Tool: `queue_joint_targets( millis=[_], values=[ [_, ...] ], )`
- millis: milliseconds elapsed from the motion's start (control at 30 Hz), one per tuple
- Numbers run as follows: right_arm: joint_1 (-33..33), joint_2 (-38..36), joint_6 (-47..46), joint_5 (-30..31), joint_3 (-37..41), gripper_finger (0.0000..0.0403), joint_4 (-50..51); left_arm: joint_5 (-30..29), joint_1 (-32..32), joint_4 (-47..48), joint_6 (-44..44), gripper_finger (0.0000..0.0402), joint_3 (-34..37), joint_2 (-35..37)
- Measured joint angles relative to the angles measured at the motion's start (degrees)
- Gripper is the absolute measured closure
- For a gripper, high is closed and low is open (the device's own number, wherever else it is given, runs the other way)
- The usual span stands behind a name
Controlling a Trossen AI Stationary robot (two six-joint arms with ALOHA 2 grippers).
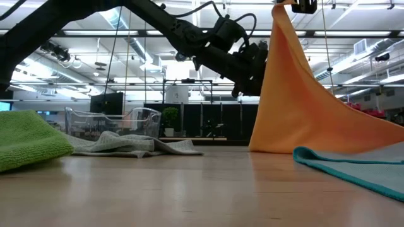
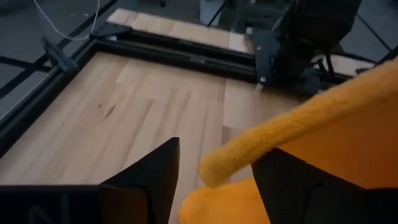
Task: Fold microfiber towels
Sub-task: Fold the orange microfiber cloth
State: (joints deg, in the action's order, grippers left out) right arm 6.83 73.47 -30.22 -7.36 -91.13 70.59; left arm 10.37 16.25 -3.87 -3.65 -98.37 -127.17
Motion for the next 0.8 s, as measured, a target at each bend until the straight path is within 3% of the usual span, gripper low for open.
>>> queue_joint_targets(
  millis=[467, 633, 800],
  values=[
    [0.0, 0.0, 0.0, -0.22, 0.0, 0.0403, 0.0, 0.38, 1.97, -3.09, 0.5, 0.0212, 0.0, -0.02],
    [0.0, 0.0, 0.0, -0.22, 0.0, 0.0403, -0.02, 2.11, 1.82, -3.25, 0.47, 0.0266, 0.0, -0.02],
    [0.0, 0.0, -0.02, -0.21, 0.0, 0.0403, -0.02, 2.23, 1.86, -3.42, -0.09, 0.0356, 0.0, -0.02]
  ],
)
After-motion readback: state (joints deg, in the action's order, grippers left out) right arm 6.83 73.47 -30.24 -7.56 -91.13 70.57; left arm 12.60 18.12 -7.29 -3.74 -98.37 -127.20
